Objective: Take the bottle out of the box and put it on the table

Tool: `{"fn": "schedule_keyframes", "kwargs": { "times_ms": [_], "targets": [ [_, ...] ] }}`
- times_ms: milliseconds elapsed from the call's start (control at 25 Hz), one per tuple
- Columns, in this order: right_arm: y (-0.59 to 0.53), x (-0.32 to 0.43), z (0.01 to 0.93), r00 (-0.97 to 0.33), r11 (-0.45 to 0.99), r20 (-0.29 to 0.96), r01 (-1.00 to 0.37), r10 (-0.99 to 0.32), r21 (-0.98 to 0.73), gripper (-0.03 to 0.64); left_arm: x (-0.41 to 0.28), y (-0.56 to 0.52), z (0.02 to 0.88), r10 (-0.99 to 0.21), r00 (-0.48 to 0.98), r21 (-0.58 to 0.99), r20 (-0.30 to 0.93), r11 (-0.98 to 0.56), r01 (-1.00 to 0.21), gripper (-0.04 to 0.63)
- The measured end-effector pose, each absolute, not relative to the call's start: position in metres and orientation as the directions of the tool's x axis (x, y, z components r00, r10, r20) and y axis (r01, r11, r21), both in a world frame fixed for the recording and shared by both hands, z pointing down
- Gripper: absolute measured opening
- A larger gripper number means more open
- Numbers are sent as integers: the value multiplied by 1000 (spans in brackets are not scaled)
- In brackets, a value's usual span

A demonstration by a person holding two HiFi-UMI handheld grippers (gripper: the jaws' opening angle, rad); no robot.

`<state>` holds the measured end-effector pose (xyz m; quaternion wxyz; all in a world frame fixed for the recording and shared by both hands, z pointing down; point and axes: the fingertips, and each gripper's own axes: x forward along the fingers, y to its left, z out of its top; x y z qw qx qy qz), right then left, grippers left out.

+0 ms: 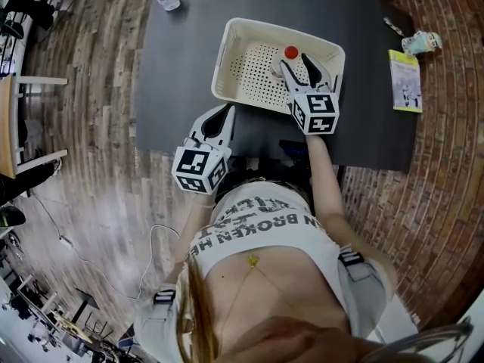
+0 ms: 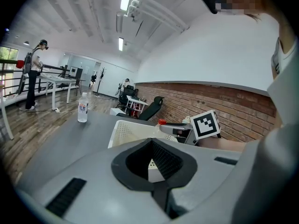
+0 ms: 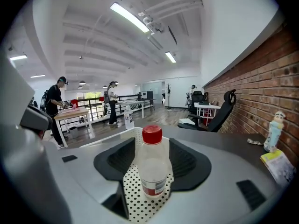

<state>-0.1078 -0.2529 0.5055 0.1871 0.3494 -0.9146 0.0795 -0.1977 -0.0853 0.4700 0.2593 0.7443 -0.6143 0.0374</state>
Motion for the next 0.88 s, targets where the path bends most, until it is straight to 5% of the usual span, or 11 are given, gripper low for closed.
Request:
{"fn": "schedule_keyframes", "kwargs": {
  "times_ms": [880],
  "targets": [
    [-260,-121,504,-700,756,374,-655,-609,5,155,-209,-75,468,-899,228,334,373,-100,-937,5]
  ]
}}
